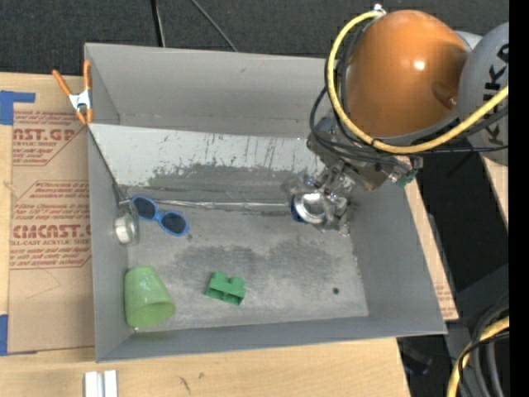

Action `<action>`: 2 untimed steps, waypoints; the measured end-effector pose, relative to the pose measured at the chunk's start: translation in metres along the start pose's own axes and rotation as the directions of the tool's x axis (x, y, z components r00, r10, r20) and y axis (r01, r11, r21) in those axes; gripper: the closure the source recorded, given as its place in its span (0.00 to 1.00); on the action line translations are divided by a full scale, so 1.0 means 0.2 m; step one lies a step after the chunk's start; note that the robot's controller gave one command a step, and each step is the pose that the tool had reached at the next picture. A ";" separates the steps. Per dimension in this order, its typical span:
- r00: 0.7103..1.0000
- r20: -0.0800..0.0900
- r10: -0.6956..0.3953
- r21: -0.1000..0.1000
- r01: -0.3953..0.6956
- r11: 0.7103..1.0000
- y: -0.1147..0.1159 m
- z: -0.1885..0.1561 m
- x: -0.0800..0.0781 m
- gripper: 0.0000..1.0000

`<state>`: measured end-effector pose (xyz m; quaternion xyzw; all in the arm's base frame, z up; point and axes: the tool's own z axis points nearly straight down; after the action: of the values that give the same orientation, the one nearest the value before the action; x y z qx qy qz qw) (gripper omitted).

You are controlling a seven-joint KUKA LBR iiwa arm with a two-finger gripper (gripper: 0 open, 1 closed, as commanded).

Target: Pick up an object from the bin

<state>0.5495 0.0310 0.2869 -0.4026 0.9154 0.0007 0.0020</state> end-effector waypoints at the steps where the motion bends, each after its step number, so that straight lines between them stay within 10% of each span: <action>1: 1.000 0.000 0.000 0.000 0.000 1.000 0.00 0.00 0.00 1.00; 2: 1.000 0.000 0.000 0.000 0.000 1.000 0.00 0.00 0.00 1.00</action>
Offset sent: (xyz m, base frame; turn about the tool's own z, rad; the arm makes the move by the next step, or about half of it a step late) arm 0.0000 0.0000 0.0000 0.0000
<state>0.5495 0.0310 0.2869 -0.4026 0.9154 0.0007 0.0020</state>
